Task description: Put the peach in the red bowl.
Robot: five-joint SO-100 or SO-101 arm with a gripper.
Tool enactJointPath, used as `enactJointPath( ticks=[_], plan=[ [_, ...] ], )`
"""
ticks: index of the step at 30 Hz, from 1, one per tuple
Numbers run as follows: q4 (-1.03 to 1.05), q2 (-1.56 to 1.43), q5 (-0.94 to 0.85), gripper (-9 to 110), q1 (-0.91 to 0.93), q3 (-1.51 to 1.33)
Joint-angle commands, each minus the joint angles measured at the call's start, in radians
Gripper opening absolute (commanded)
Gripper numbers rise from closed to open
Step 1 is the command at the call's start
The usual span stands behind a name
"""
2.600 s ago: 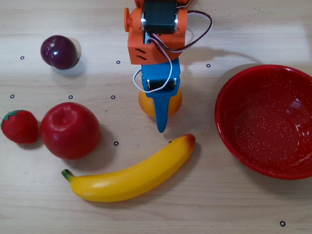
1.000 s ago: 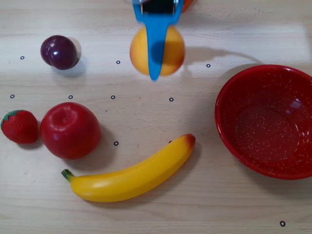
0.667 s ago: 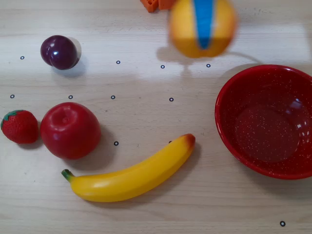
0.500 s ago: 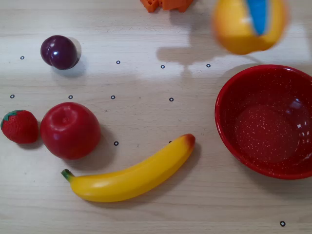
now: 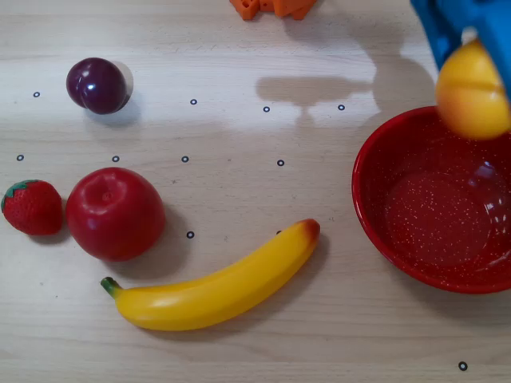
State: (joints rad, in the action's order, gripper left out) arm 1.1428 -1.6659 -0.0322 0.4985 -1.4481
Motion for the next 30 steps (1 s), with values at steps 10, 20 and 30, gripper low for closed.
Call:
enactJointPath(
  ticks=[10, 20, 30],
  plan=[
    [-0.072, 0.066, 0.02, 38, 0.043, 0.015],
    [-0.035, 0.077, 0.058, 45, 0.035, 0.005],
    [-0.124, -0.034, 0.025, 8, -0.002, -0.02]
  ],
)
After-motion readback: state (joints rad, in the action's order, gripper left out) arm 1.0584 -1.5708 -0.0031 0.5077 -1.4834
